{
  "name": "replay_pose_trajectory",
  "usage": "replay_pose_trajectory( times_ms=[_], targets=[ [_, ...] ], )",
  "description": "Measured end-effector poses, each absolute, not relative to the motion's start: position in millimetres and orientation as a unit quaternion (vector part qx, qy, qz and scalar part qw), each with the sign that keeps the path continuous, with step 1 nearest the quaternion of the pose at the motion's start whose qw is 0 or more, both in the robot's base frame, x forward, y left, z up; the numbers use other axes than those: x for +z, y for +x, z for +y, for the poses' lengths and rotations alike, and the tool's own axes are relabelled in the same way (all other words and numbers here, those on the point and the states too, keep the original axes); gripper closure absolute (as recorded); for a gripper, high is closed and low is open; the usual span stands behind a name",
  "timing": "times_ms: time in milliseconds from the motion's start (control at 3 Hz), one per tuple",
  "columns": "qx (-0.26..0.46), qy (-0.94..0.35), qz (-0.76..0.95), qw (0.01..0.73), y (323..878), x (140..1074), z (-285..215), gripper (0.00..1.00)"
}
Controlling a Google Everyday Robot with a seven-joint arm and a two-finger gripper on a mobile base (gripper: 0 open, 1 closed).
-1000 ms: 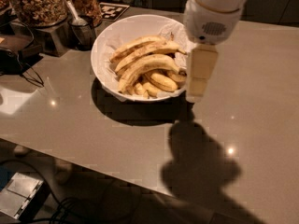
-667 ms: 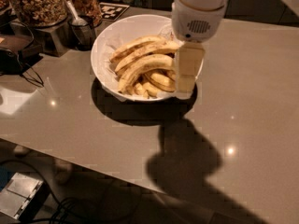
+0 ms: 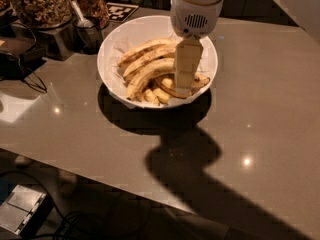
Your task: Pick banana from white bowl
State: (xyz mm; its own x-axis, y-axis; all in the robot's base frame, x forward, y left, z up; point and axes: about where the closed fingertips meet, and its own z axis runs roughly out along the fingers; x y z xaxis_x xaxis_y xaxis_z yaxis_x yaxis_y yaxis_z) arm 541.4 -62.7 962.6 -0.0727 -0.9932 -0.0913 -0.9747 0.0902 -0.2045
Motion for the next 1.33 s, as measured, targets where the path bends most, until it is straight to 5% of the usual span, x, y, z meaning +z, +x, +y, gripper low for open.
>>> replay_pose_trajectory(
  times_ms=[1333],
  targets=[
    [-0.028, -0.667, 0.738, 0.099, 579, 955, -40, 0.31]
  ],
)
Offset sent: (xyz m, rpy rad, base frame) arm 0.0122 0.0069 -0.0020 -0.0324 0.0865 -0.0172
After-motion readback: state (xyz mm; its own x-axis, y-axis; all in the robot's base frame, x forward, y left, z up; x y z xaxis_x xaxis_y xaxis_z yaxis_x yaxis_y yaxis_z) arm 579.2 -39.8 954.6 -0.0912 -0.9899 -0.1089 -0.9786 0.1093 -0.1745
